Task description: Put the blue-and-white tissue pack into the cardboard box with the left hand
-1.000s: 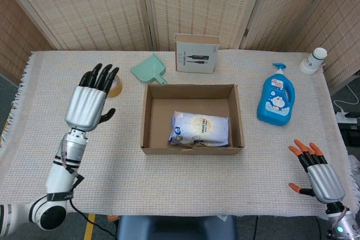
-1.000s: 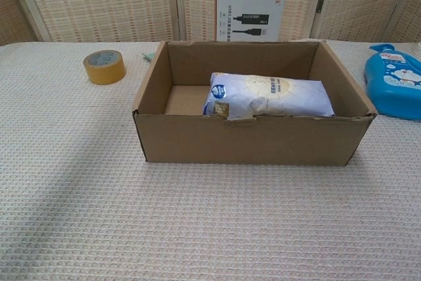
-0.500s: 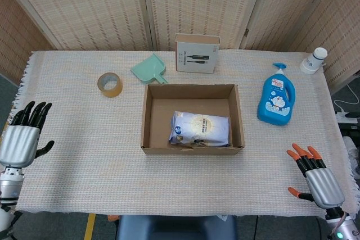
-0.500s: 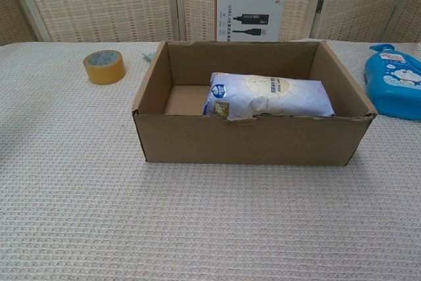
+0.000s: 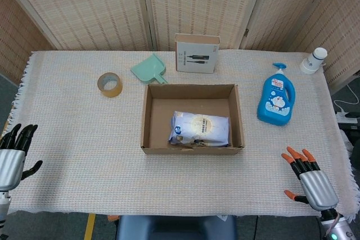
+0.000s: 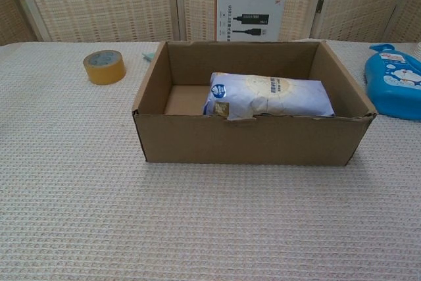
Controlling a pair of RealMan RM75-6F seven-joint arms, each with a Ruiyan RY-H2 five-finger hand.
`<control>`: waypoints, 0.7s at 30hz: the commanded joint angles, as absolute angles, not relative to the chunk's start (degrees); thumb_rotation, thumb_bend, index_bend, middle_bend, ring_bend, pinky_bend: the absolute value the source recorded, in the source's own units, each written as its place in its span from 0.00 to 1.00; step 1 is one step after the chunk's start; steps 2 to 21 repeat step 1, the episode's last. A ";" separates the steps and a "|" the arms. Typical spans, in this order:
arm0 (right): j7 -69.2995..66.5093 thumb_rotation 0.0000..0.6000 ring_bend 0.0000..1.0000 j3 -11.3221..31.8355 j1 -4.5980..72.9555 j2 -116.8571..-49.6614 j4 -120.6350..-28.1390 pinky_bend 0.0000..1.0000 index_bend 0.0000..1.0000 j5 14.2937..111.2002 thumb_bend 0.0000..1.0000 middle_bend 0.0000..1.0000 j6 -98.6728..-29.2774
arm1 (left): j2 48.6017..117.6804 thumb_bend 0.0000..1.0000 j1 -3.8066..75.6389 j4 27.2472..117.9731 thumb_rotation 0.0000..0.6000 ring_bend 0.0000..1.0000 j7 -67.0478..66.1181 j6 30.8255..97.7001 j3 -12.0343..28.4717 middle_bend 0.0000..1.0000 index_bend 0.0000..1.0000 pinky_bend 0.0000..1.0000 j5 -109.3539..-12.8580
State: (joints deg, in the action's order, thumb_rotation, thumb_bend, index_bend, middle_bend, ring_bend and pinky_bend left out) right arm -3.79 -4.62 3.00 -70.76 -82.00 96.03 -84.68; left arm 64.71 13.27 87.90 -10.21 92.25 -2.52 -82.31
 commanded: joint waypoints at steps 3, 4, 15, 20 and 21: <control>-3.14 1.00 0.00 -4.43 3.25 -70.85 -82.35 0.00 0.12 95.90 0.00 0.00 -84.34 | 66.23 0.18 12.13 85.03 1.00 0.03 -7.76 91.24 -2.51 0.11 0.03 0.17 -83.06; -3.14 1.00 0.00 -4.43 3.25 -70.85 -82.35 0.00 0.12 95.90 0.00 0.00 -84.34 | 66.23 0.18 12.13 85.03 1.00 0.03 -7.76 91.24 -2.51 0.11 0.03 0.17 -83.06; -3.14 1.00 0.00 -4.43 3.25 -70.85 -82.35 0.00 0.12 95.90 0.00 0.00 -84.34 | 66.23 0.18 12.13 85.03 1.00 0.03 -7.76 91.24 -2.51 0.11 0.03 0.17 -83.06; -3.14 1.00 0.00 -4.43 3.25 -70.85 -82.35 0.00 0.12 95.90 0.00 0.00 -84.34 | 66.23 0.18 12.13 85.03 1.00 0.03 -7.76 91.24 -2.51 0.11 0.03 0.17 -83.06; -3.14 1.00 0.00 -4.43 3.25 -70.85 -82.35 0.00 0.12 95.90 0.00 0.00 -84.34 | 66.23 0.18 12.13 85.03 1.00 0.03 -7.76 91.24 -2.51 0.11 0.03 0.17 -83.06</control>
